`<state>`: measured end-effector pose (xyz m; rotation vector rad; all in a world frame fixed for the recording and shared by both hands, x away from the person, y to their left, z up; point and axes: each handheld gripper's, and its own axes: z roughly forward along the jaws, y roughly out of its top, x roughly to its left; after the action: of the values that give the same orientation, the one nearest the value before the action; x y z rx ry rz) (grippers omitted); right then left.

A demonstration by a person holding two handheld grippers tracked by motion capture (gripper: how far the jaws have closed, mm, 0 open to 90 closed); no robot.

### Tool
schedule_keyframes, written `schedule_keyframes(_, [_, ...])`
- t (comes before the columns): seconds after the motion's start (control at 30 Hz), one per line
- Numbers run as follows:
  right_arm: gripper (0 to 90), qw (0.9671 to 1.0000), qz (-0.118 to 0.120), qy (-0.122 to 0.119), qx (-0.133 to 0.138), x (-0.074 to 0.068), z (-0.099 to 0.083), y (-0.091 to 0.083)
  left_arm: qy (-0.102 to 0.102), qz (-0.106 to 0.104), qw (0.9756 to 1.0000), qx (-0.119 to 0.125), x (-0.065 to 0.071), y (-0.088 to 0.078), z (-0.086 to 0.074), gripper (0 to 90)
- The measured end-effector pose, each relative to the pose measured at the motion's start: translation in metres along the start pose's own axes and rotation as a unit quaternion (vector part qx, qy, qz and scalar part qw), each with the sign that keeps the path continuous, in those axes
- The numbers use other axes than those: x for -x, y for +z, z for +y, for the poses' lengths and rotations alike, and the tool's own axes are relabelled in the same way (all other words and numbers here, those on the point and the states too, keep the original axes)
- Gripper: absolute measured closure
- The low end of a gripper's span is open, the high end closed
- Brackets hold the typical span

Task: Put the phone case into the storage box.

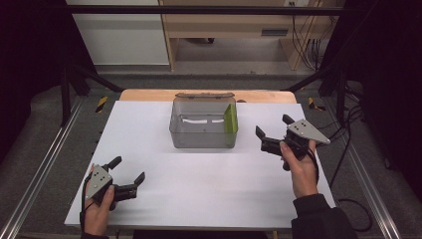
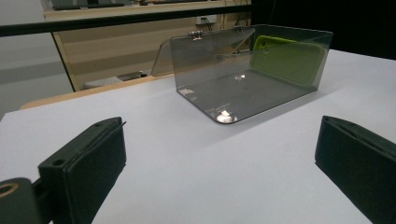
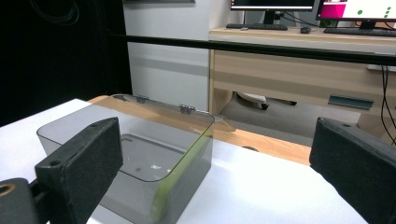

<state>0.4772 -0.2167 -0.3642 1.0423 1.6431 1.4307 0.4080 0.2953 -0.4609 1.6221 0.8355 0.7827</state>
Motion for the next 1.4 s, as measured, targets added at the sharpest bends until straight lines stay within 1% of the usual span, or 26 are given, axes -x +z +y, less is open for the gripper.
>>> schedule_keyframes(0.07, [2.9,1.0,-0.003,-0.002,0.002,0.001,-0.002,-0.002,-0.004,0.0,1.0,0.001,0.0,0.0,0.0,2.0])
schedule_keyframes(0.3, [2.8,1.0,-0.002,-0.005,0.006,0.003,-0.009,-0.012,-0.006,0.001,1.0,0.001,-0.001,-0.001,0.0,2.0])
schedule_keyframes(0.33, [2.6,0.9999,-0.004,-0.004,0.009,0.004,-0.01,-0.013,-0.005,0.001,1.0,0.001,-0.001,-0.001,0.0,2.0])
schedule_keyframes(0.47, [2.5,0.9995,-0.019,-0.016,0.02,0.004,-0.014,-0.02,-0.005,0.001,1.0,0.0,0.0,-0.001,-0.001,2.0])
schedule_keyframes(0.63, [2.5,0.9995,-0.019,-0.012,0.022,0.006,-0.02,-0.027,-0.008,0.002,1.0,0.003,-0.002,-0.002,-0.001,2.0])
schedule_keyframes(0.73, [2.5,0.9994,-0.022,-0.014,0.02,0.007,-0.023,-0.032,-0.016,0.003,0.9998,0.008,-0.003,-0.003,-0.001,2.0])
schedule_keyframes(0.87, [2.6,0.9993,-0.028,-0.012,0.024,0.01,-0.027,-0.039,-0.025,0.005,0.9996,0.008,-0.005,-0.003,-0.002,1.8])
schedule_keyframes(1.1, [2.5,0.9994,-0.027,-0.011,0.019,0.014,-0.036,-0.049,-0.023,0.005,0.9997,0.009,-0.005,-0.004,-0.002,1.8])
schedule_keyframes(1.27, [2.1,0.9993,-0.028,-0.007,0.024,0.016,-0.042,-0.055,-0.027,0.009,0.9995,0.012,-0.007,-0.006,-0.002,1.8])
schedule_keyframes(1.4, [2.0,0.9994,-0.027,-0.008,0.022,0.018,-0.047,-0.059,-0.031,0.01,0.9993,0.015,-0.007,-0.007,-0.002,1.7])
